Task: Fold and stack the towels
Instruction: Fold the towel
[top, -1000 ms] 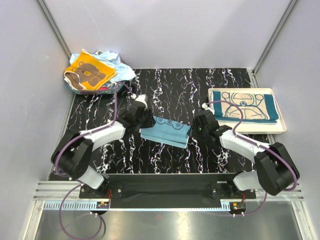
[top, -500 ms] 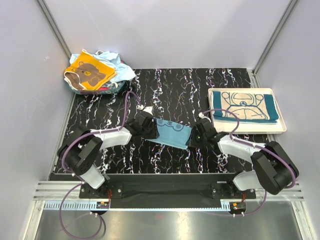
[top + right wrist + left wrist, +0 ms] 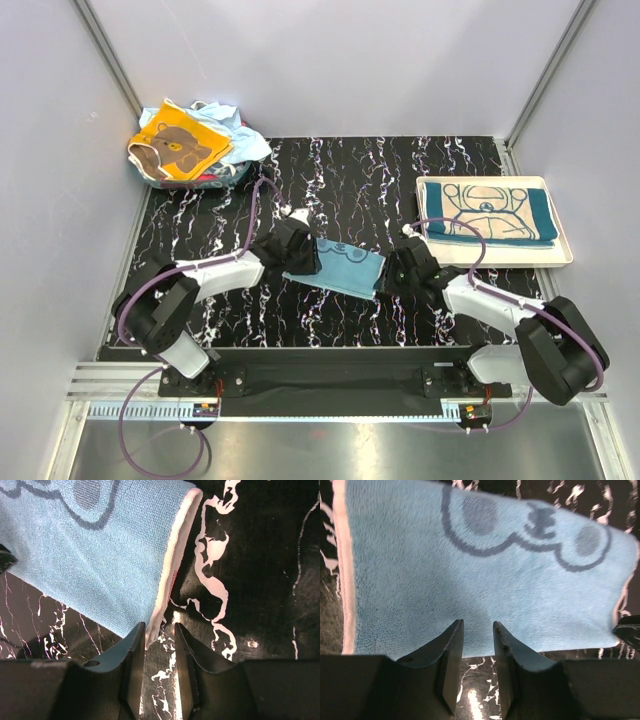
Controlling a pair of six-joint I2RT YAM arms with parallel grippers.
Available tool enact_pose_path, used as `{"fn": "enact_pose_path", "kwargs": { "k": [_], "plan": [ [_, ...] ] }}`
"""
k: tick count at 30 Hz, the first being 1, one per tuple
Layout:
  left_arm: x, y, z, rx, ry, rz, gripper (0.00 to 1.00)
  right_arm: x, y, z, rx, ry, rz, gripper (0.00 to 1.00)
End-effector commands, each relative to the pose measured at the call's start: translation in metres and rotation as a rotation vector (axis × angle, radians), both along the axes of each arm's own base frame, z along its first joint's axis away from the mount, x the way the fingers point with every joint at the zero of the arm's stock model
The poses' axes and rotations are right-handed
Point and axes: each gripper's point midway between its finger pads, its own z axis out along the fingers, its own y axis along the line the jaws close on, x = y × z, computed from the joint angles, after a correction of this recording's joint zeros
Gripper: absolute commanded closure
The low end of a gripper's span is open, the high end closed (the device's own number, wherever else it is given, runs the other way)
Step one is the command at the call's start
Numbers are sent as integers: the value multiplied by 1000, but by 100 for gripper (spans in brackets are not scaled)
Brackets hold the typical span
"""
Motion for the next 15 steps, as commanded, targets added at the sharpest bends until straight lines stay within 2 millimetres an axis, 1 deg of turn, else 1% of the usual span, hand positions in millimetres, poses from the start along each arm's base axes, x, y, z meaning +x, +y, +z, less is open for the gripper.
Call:
{"fn": "enact_pose_path", "kwargs": {
  "k": [1,2,4,8,10,12,13,14,15],
  "plan": [
    [20,-17,47,-60,-107,-10,65,13,2,27,1,-78,-12,63],
    [21,-25,53,-73,-115,-23,64,14,2,29,-1,-83,-14,62],
    [19,-34,56,-86,-113,-46,64,14,2,32,-1,-86,-14,62],
    [4,-52,36,-91,-69,-84,65,15,0,33,-11,-87,-23,62],
    [-8,-53,19,-84,-27,-89,65,15,-2,32,-17,-84,-26,62],
    [-20,-64,10,-96,-20,-113,65,16,-2,32,-20,-84,-32,61],
    [-22,-62,5,-90,-9,-110,65,16,-2,32,-20,-84,-30,61],
    [-27,-68,2,-90,-5,-126,65,17,-2,32,-21,-86,-32,61],
    [-30,-69,-5,-80,6,-131,66,18,-3,33,-26,-89,-37,61]
  ]
}}
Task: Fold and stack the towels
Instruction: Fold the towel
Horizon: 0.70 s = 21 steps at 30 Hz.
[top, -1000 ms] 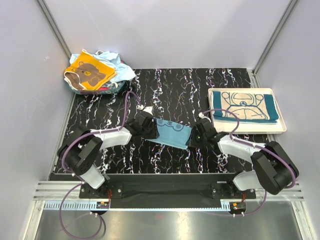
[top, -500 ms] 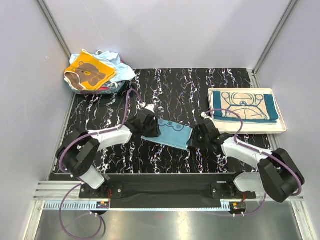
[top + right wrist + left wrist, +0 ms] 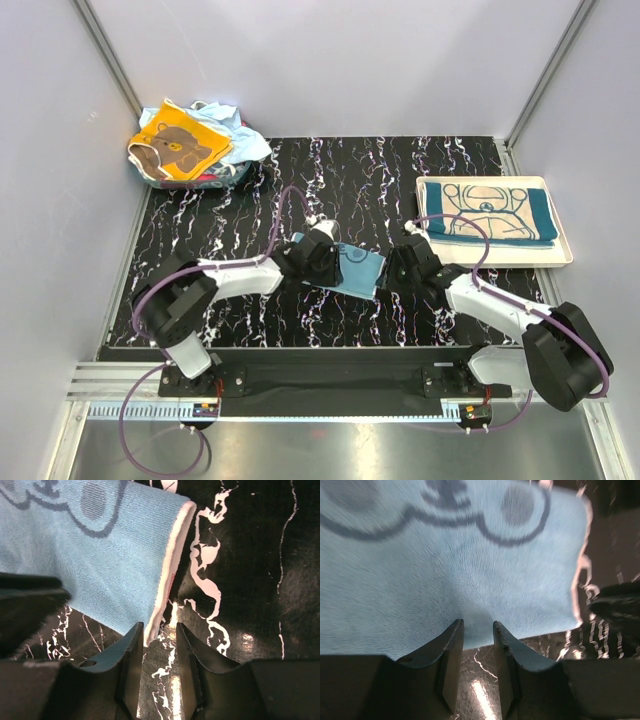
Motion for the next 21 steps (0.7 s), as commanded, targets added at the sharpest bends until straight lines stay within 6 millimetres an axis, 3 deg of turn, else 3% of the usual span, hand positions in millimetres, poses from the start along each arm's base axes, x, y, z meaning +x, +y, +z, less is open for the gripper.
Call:
{"fn": "enact_pose_path", "kwargs": {
  "k": [1,4,6,12,16,21],
  "plan": [
    [-8,-16,-8,-32,5,-21,66,14,3,19,-5,-67,-17,60],
    [-14,-21,-18,-24,19,-33,66,20,1,20,-25,-77,-31,55],
    [-17,-24,-20,-28,26,-39,66,24,-2,20,-42,-82,-45,46],
    [-24,-28,-23,-19,30,-54,67,34,0,11,-48,-72,-73,31],
    [-26,-28,-24,-15,32,-55,67,40,0,-3,-57,-57,-89,27],
    [-29,-27,-25,-17,36,-58,67,44,-2,-25,-73,-39,-127,30]
  ]
}}
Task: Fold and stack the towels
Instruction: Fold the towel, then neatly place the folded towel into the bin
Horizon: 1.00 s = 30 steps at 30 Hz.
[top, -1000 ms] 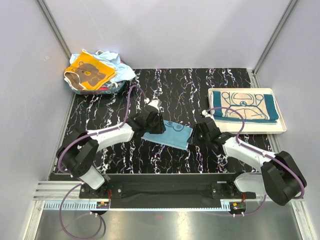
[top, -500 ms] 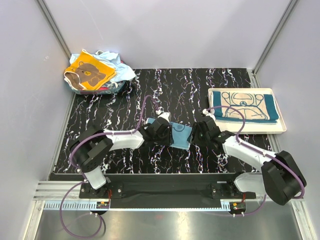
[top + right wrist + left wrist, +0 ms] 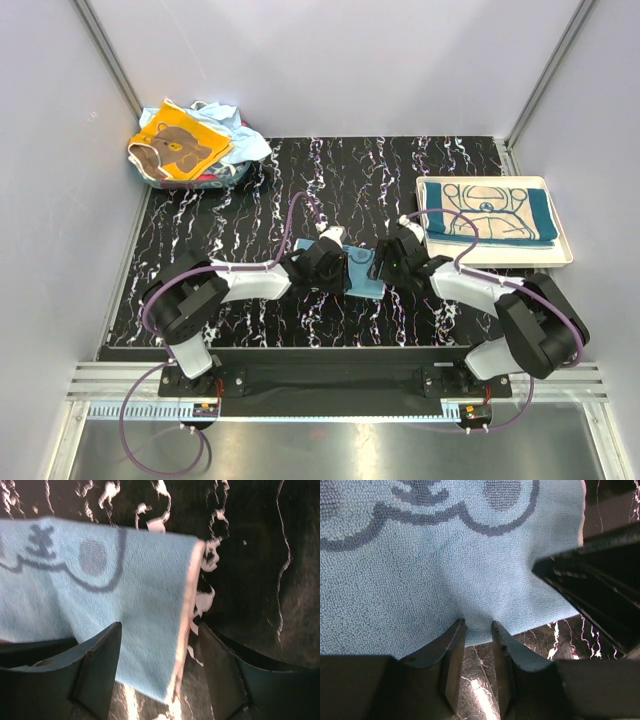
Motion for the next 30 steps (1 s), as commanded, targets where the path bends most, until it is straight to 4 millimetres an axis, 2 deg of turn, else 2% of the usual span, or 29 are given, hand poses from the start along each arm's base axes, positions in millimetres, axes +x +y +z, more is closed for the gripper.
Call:
{"fn": "enact_pose_path", "kwargs": {
  "k": [1,7,9,11,14,16,17,18,19,20,21,24,25,26,27,28,29,30],
  "plan": [
    [-11,-1,-11,6,25,-14,67,14,-4,-5,-5,-37,-67,31],
    [-14,-1,-8,-3,22,-19,68,9,-7,-19,-9,-4,-92,41],
    [-15,-2,-7,-10,26,-21,68,9,-7,-25,-20,9,-92,48],
    [-17,-3,-7,-14,29,-24,68,8,-9,-31,-35,23,-93,51],
    [-16,-5,-1,-30,20,-21,68,6,-12,-38,-62,43,-93,61],
    [-19,-9,9,-56,25,-39,68,7,-13,-41,-86,51,-87,77],
    [-17,-12,23,-81,7,-43,68,8,-15,-41,-103,58,-90,85],
    [-17,-12,29,-81,7,-43,68,8,-17,-41,-114,58,-91,99],
    [-17,-13,36,-87,1,-46,68,7,-19,-41,-133,64,-89,100],
    [-12,-18,62,-127,-34,-45,68,9,-19,-38,-137,60,-87,100],
    [-14,-13,67,-109,-24,-41,68,10,-20,-36,-146,59,-87,100],
    [-17,-6,125,-143,-70,-40,68,15,-24,-18,-178,37,-82,100],
    [-15,1,138,-133,-98,-26,68,12,-32,-13,-223,46,-75,100],
    [-16,6,152,-131,-127,-34,68,23,-24,5,-199,8,-69,100],
    [-21,19,179,-147,-164,-30,67,27,-24,12,-225,-11,-35,100],
    [-20,29,191,-137,-197,-9,66,24,-29,16,-261,8,-25,100],
    [-24,43,198,-108,-217,-9,65,37,-23,34,-269,-18,-14,100],
    [-27,53,219,-130,-262,-2,64,42,-25,41,-296,-23,-9,100]
  ]
}}
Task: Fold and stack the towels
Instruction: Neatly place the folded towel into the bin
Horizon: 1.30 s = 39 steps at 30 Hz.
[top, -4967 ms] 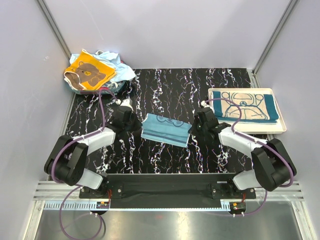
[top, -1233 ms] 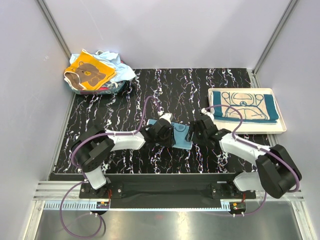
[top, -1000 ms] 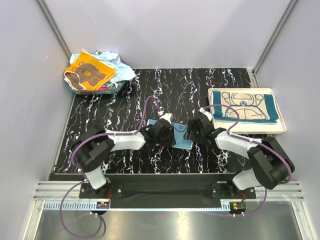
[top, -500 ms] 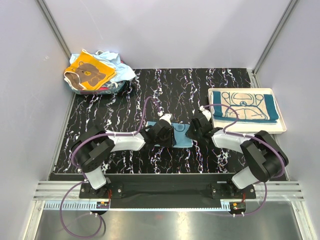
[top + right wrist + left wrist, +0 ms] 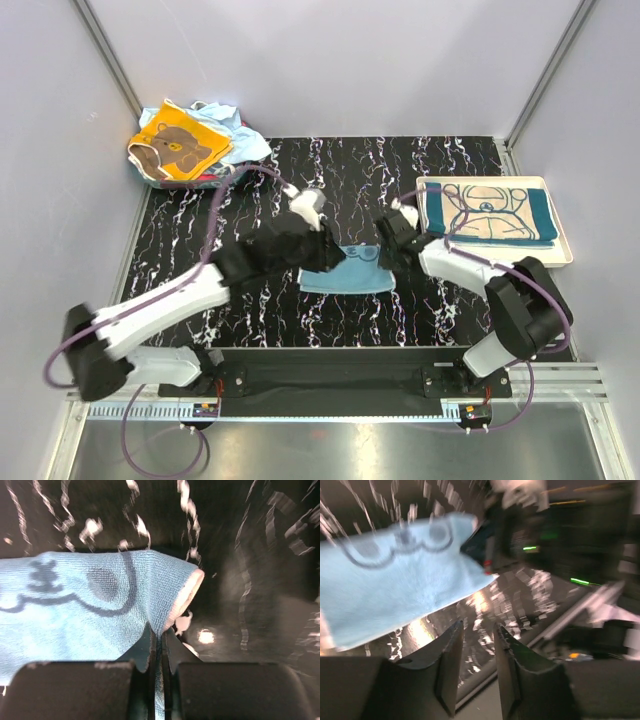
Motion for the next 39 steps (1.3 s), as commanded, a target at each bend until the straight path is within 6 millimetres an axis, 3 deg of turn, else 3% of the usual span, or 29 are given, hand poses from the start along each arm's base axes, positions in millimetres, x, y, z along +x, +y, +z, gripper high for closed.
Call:
{"fn": "enact_pose_path", "kwargs": {
  "k": [1,4,10,16,17,24,31,34,39],
  "plan": [
    [-8,47,57,31,-130,47,63,18,-24,43,-201,-38,37,100],
    [-16,73,64,83,-165,48,63,44,-28,75,-304,-96,62,100],
    [-21,119,48,194,-210,110,62,75,-49,114,-505,-138,88,100],
    [-21,138,23,284,-224,128,63,110,-86,157,-569,-199,56,100],
    [-21,139,21,289,-222,126,63,115,-105,160,-582,-186,16,100],
    [-30,139,15,279,-208,84,63,137,-158,194,-626,-207,-38,100],
    [-34,138,3,299,-188,52,63,154,-187,213,-646,-203,-66,100],
    [-35,137,-1,309,-181,42,63,155,-190,224,-618,-219,-69,100],
    [-35,137,-3,316,-177,38,63,151,-180,248,-543,-280,-58,100]
  ]
}}
